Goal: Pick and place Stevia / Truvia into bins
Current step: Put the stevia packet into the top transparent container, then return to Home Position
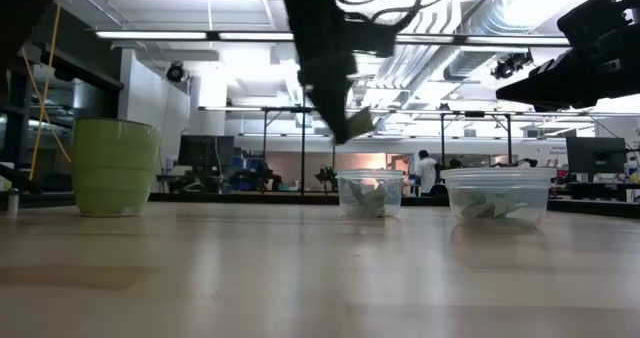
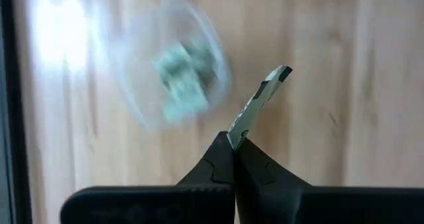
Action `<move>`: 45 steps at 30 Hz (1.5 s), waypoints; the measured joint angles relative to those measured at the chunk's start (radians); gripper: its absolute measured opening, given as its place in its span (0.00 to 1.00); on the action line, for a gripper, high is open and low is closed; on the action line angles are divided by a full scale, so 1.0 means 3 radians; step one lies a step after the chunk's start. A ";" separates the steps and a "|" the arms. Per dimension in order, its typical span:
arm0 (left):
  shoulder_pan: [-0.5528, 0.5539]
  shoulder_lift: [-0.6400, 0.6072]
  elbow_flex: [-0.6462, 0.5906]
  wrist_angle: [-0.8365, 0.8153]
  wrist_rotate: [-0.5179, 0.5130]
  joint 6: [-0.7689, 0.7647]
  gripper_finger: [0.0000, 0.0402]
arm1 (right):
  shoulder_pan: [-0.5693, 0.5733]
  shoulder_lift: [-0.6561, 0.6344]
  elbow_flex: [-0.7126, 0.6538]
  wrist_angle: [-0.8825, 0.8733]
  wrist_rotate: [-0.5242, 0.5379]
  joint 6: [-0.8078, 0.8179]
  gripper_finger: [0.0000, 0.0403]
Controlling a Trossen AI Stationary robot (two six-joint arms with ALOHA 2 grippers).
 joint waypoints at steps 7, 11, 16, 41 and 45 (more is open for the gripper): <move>0.0352 0.0082 -0.0002 0.0477 0.0117 0.0375 0.07 | 0.0000 0.0000 -0.0001 -0.0007 -0.0004 0.0000 0.03; 0.0528 0.0074 0.0001 0.0574 0.0417 0.0377 0.07 | 0.0000 0.0000 -0.0001 -0.0008 -0.0004 -0.0001 0.03; 0.0634 0.0092 0.0001 0.0604 0.0548 0.0387 0.14 | 0.0000 0.0000 -0.0001 -0.0009 -0.0005 -0.0001 0.03; 0.0678 -0.0419 -0.0209 0.0626 0.1042 0.0370 0.32 | 0.0001 0.0003 -0.0001 -0.0017 -0.0028 0.0077 0.03; 0.0574 -0.0817 -0.0720 0.1013 0.1028 0.0283 0.29 | 0.0001 0.0003 0.0000 -0.0020 -0.0039 0.0086 0.03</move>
